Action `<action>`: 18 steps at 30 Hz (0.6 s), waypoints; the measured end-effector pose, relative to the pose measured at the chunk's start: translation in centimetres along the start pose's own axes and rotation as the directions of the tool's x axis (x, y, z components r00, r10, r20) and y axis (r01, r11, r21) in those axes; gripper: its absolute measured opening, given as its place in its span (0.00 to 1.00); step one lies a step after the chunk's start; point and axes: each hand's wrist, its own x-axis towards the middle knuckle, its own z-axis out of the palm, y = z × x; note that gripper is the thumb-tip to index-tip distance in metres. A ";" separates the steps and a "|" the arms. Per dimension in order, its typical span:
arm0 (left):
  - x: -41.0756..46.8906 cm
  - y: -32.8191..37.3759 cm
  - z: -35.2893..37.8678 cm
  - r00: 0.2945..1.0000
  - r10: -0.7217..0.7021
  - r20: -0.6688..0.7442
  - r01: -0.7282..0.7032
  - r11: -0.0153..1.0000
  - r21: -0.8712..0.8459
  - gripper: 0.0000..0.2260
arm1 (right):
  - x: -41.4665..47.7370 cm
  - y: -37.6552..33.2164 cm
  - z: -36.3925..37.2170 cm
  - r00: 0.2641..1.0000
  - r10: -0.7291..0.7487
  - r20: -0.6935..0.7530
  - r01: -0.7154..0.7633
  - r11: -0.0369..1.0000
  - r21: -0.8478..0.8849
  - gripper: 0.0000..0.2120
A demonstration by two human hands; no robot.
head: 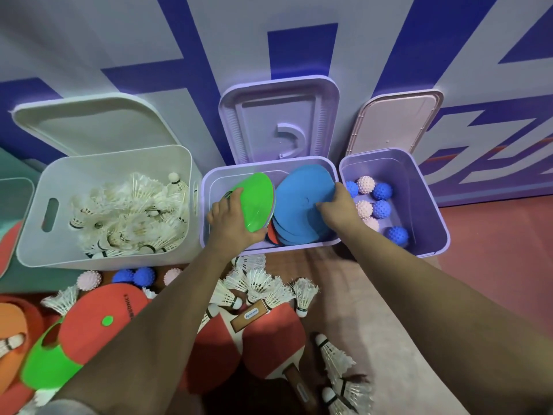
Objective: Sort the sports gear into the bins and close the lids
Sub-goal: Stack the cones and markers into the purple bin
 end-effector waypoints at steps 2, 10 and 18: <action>0.0 -0.1 -0.2 1.000 -0.010 -0.029 0.009 0.999 -0.036 0.48 | -0.3 0.8 0.4 0.999 -0.017 -0.028 0.012 0.986 -0.164 0.20; 0.0 -0.6 0.3 0.996 0.047 0.077 -0.049 0.999 0.019 0.50 | 0.7 1.6 1.0 0.977 -0.179 0.116 0.209 0.916 -0.343 0.30; -1.8 -1.3 -1.1 0.976 0.189 0.111 -0.168 0.970 -0.173 0.33 | -4.9 1.8 1.8 0.891 -0.454 0.025 0.437 0.841 -0.319 0.15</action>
